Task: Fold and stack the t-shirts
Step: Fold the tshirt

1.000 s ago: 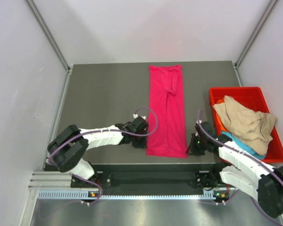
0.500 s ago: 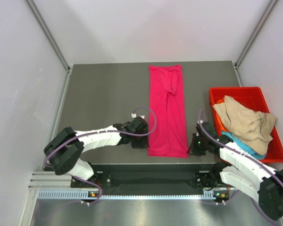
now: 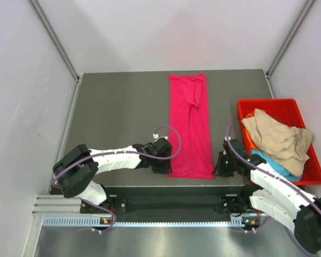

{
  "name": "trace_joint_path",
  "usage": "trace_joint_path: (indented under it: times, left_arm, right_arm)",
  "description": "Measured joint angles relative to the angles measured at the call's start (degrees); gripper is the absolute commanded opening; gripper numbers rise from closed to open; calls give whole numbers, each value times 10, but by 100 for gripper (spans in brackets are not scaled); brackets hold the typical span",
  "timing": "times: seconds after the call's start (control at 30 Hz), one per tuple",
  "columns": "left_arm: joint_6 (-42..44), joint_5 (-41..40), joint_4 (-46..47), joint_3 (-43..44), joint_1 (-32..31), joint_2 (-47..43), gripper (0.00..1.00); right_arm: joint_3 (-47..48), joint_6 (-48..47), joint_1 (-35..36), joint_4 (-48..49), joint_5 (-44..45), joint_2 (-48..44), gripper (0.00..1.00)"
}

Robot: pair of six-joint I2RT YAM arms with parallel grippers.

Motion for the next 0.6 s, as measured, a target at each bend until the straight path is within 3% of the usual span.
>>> trace_joint_path:
  times: [0.13, 0.17, 0.2, 0.6]
  left_arm:
    - [-3, -1, -1, 0, -8, 9, 19]
    - [-3, -1, 0, 0, -8, 11, 6]
    - [-6, -1, 0, 0, -9, 13, 0]
    - [-5, -38, -38, 5, -10, -2, 1]
  right_arm:
    - [0, 0, 0, -1, 0, -4, 0]
    - [0, 0, 0, -2, 0, -4, 0]
    - [0, 0, 0, -2, 0, -4, 0]
    - [0, 0, 0, -2, -1, -4, 0]
